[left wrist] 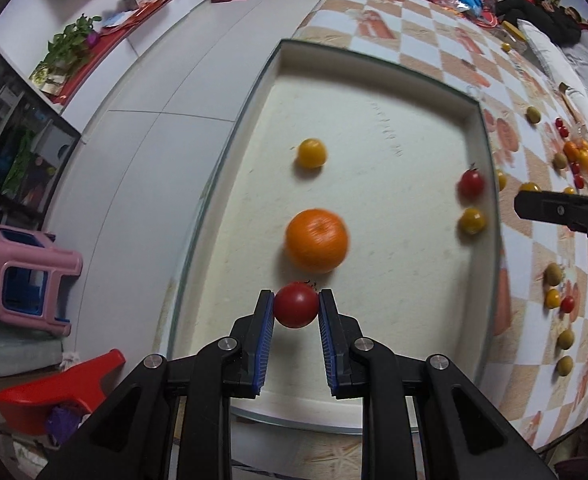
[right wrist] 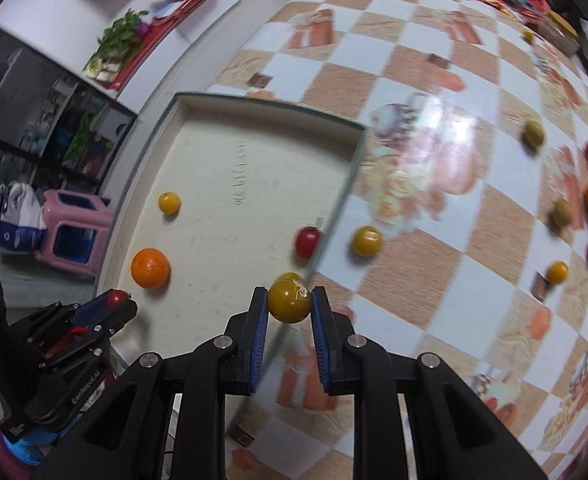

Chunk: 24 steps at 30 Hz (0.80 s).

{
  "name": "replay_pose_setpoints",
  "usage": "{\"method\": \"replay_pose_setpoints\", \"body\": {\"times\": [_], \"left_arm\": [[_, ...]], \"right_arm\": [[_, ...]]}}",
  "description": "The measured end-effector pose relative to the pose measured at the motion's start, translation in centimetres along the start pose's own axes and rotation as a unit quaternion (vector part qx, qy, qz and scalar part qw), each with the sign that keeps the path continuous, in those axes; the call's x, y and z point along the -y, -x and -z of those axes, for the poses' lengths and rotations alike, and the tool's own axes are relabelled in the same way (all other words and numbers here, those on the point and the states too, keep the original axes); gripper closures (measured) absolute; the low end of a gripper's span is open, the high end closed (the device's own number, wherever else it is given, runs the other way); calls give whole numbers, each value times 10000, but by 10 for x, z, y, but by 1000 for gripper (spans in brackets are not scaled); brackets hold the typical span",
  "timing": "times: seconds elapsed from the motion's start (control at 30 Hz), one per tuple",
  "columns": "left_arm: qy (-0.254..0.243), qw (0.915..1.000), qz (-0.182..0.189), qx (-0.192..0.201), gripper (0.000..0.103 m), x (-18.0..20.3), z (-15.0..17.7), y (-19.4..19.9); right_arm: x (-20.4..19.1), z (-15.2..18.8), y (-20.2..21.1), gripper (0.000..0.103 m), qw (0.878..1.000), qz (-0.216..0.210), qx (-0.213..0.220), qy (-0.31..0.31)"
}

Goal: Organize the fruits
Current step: 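Carry both tomatoes into the white tray and open both grippers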

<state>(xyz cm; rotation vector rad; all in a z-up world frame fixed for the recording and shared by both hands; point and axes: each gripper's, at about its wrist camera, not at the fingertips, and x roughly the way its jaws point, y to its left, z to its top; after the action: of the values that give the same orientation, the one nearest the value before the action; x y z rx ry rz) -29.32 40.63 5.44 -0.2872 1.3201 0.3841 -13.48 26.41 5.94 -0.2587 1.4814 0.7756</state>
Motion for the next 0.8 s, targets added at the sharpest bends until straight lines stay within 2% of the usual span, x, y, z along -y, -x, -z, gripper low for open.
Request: {"method": "replay_pose_setpoints", "body": {"times": [0.27,0.5,0.67,0.7,0.73,0.8], "left_arm": [[-118,9997,-171,-159,79,-5,12,-20],[-223,9993,-274,-154,79,-2,15,-27],[-286,9990,-290,-198,78,2,14,-27],[-293,9989,-294,-203,76,3,14,-27],[-296,9987,-375,-192,58,4,13,-26],[-267,9986,-438,-122,25,2,13,-24]], "right_arm": [[-39,-18,-40,80,9984,64,-296,468],[-49,-22,-59,78,9957,380,-442,726],[-49,-23,-71,76,9946,433,-622,709],[-50,-23,-72,71,9950,393,-616,684],[-50,-24,-73,60,9951,369,-623,672],[-52,-26,-73,46,9950,391,-611,683]]}}
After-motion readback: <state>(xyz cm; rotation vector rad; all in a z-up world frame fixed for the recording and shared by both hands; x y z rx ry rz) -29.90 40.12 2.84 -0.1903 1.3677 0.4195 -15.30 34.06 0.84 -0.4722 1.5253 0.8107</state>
